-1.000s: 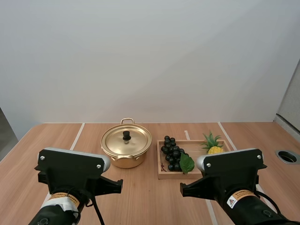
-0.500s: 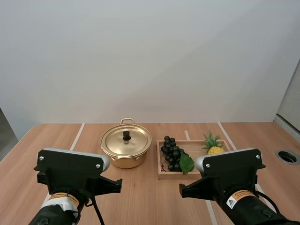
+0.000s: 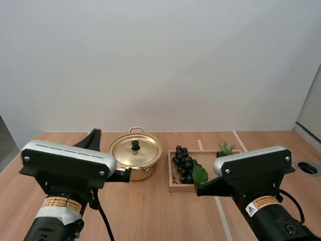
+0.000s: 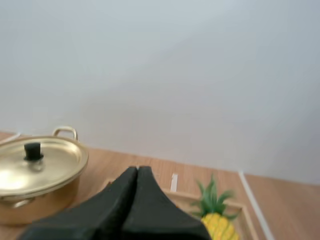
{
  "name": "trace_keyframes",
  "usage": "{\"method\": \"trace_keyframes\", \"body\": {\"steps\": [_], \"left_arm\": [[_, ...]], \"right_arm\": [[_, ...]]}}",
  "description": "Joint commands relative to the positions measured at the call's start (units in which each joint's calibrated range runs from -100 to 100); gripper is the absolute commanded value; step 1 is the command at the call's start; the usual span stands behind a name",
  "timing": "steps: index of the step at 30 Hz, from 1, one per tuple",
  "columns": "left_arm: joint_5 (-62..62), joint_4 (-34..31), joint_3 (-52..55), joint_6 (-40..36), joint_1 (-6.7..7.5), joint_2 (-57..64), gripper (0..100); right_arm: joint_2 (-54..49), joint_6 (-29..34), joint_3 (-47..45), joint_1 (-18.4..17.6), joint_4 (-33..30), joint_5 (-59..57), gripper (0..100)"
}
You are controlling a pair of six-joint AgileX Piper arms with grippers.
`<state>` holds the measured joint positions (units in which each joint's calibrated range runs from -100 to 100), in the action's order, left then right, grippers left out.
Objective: Open the pot, put the pineapple inside, and close it
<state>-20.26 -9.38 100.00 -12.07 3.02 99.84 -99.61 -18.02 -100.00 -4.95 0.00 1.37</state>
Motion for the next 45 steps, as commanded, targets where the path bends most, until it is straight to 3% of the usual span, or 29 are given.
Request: {"method": "trace_keyframes", "body": {"steps": [1,4,7,10,13,17,27,33,37,45], "left_arm": [[-24.15,-0.35,0.00,-0.09,-0.31,0.16,0],[-36.28,-0.12,-0.98,-0.09,-0.40,0.16,0],[-36.85,1.77,-5.82,-0.97,-0.40,0.16,0],[-34.60,8.79,-11.35,-2.32,-0.40,0.16,0],[-21.43,15.78,-19.71,-2.42,-0.40,-0.32,0],[-3.89,16.89,-32.12,-2.42,-0.40,-5.70,0],[26.46,16.89,-61.00,5.51,-0.40,-25.79,0],[42.18,16.89,-70.92,5.91,-0.40,-36.47,0],[46.53,16.89,-74.16,6.04,-0.67,-41.11,0],[60.71,17.14,-74.83,7.19,-4.63,-49.73,0]], "right_arm": [[-0.39,-0.45,0.00,0.23,-1.12,23.55,0],[-0.39,-0.45,0.00,0.33,-1.12,47.11,0],[-0.39,-0.45,0.00,0.33,-0.61,67.02,0],[-0.39,-0.45,3.45,0.33,1.30,68.42,0],[0.22,-0.45,13.46,0.33,6.83,51.97,0],[4.29,-1.41,31.50,0.59,11.35,19.75,0],[20.07,-2.13,67.85,5.25,4.21,-34.45,0],[32.96,-2.13,80.03,7.42,-0.99,-64.54,0],[42.04,-2.13,84.52,7.42,-4.58,-76.54,0],[56.14,-2.13,85.14,7.42,-6.34,-82.93,0]]}}
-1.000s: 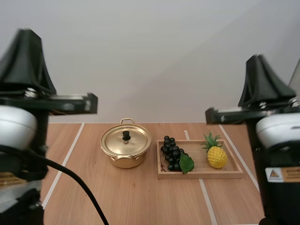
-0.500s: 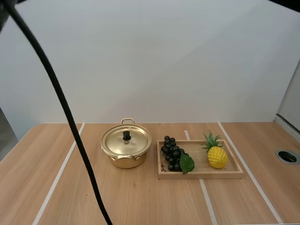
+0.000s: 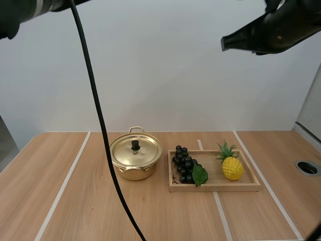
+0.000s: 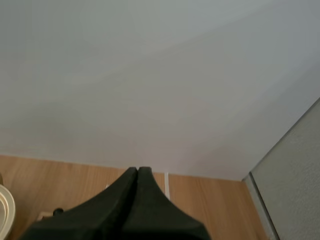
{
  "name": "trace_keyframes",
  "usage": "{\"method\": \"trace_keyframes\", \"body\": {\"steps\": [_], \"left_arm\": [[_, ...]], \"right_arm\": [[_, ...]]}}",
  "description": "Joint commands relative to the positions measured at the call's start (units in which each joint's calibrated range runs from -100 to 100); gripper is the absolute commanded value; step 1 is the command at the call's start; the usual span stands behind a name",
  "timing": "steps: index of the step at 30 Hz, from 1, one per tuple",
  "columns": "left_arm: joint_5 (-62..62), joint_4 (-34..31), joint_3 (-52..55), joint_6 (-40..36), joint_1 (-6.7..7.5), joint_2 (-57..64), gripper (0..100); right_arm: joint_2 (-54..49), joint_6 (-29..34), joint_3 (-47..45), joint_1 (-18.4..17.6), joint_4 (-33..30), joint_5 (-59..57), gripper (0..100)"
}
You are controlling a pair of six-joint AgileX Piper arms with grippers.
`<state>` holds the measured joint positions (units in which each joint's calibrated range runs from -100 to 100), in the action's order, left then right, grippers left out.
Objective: Open the pot, put the pineapple inside, and close it
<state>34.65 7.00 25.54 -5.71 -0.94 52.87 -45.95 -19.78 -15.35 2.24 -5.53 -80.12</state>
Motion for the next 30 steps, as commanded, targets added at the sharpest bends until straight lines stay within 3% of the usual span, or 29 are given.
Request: {"method": "trace_keyframes", "body": {"steps": [1,6,9,17,24,30], "left_arm": [[8.51,0.76,-0.36,2.01,-0.88,-4.27,0],[16.80,4.50,-0.36,8.20,-0.95,-12.50,0],[20.58,9.73,-0.36,11.32,-0.95,-16.94,0],[30.39,24.71,-0.36,28.40,-0.95,-25.81,0],[32.97,25.15,-0.36,28.62,-0.95,-29.30,0],[42.88,24.50,-0.36,28.62,-0.95,-33.95,0]], "right_arm": [[3.94,-0.37,0.49,0.23,-0.81,-2.14,0],[8.94,-1.82,0.49,0.23,-0.81,-4.37,0],[11.09,-1.80,0.49,0.23,-0.81,-6.49,0],[13.21,-2.17,0.24,0.23,-0.81,-12.04,0],[13.36,-5.25,-3.68,0.23,-0.81,-11.67,0],[15.12,-5.61,-8.86,0.23,-1.28,-11.33,0]]}}
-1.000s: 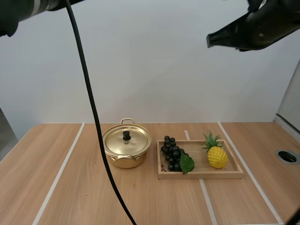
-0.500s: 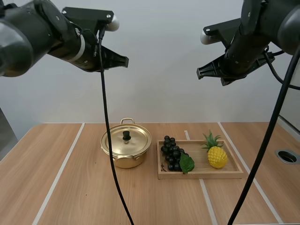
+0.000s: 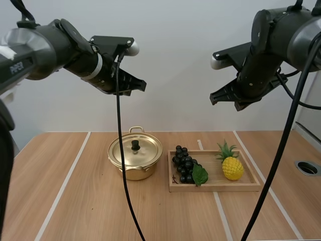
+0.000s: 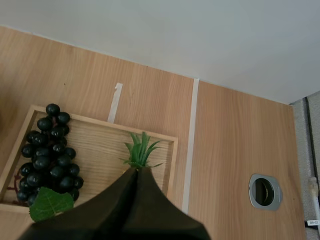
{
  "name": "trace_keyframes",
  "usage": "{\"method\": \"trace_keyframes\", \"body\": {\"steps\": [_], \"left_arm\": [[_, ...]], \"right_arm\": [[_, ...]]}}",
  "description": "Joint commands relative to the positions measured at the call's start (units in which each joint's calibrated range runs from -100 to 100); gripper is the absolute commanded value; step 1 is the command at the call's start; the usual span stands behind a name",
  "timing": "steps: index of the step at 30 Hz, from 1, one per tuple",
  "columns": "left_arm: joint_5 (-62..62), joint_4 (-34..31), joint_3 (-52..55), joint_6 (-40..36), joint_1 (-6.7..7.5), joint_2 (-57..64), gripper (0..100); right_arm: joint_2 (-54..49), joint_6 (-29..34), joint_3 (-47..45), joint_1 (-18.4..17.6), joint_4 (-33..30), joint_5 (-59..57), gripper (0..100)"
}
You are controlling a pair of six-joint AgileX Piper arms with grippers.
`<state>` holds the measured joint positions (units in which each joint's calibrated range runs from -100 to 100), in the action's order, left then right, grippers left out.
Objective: Open the pot, put the pineapple inside, and close it
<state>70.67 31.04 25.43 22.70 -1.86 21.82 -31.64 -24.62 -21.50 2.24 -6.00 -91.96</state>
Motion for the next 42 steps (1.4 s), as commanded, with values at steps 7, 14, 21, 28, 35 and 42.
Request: {"method": "trace_keyframes", "body": {"steps": [7,14,21,28,35,42], "left_arm": [[18.36,-0.40,-0.26,0.21,-0.02,-8.81,14],[22.20,-0.54,-0.26,0.79,-0.02,-12.88,81],[21.53,-1.82,0.57,1.64,0.13,-17.20,84],[17.03,-2.63,0.57,1.99,0.13,-22.84,84],[12.94,-2.60,0.57,2.83,0.13,-26.06,84],[8.56,-2.71,0.57,4.31,1.09,-27.22,84]], "right_arm": [[1.90,-1.46,-5.47,0.23,-1.27,1.88,0],[1.90,-2.10,-5.56,0.23,-1.27,2.22,0],[1.90,-2.86,-5.56,0.23,-1.05,3.45,0],[1.90,-2.99,-5.56,0.23,-1.05,3.45,0],[1.90,-2.99,-5.56,0.23,-0.95,3.45,0],[1.90,-4.39,-5.56,0.23,0.93,3.45,0]]}}
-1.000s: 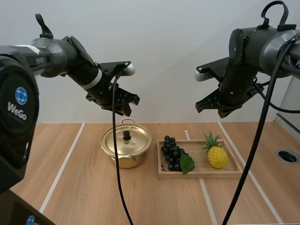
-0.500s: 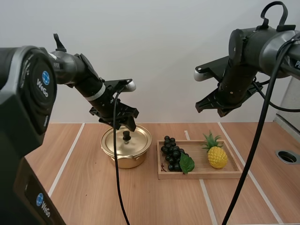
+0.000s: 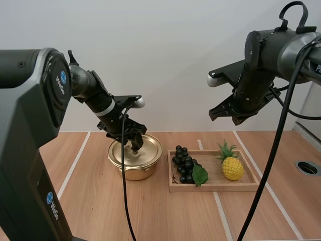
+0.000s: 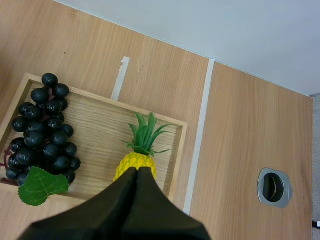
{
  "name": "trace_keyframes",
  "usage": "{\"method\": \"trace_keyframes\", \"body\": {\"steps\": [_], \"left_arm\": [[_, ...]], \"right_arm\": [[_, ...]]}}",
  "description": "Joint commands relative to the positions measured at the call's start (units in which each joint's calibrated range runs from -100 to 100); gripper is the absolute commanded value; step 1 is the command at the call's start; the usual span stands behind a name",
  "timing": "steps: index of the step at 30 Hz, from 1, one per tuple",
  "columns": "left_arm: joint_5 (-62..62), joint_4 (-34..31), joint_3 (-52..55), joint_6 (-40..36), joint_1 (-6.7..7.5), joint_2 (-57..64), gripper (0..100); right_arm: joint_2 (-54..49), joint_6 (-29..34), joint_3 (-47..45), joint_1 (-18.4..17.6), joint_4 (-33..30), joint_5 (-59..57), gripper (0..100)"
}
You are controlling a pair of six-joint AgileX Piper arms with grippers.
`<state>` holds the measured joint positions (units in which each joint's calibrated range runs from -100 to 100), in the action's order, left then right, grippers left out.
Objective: Open the pot, put the pineapple inside, and close it
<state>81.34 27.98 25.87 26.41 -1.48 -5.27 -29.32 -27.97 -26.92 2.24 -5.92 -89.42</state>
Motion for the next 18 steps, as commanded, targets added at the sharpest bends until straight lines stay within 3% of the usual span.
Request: {"method": "trace_keyframes", "body": {"steps": [1,7,14,18], "left_arm": [[-2.73,0.35,0.13,0.61,1.21,-0.13,84],[-5.12,-1.31,0.13,0.05,3.71,-1.05,84],[-7.90,-11.02,0.13,-5.42,3.98,-1.65,84],[-7.90,-11.48,0.13,-5.75,3.98,-1.65,84]], "right_arm": [[-0.42,-1.43,-0.14,0.23,1.27,0.91,0],[-0.42,-2.26,-0.14,0.23,2.53,0.91,0],[-0.42,-2.26,-0.14,0.23,2.51,1.82,0],[-0.42,-2.26,-0.14,0.23,2.51,2.94,0]]}}
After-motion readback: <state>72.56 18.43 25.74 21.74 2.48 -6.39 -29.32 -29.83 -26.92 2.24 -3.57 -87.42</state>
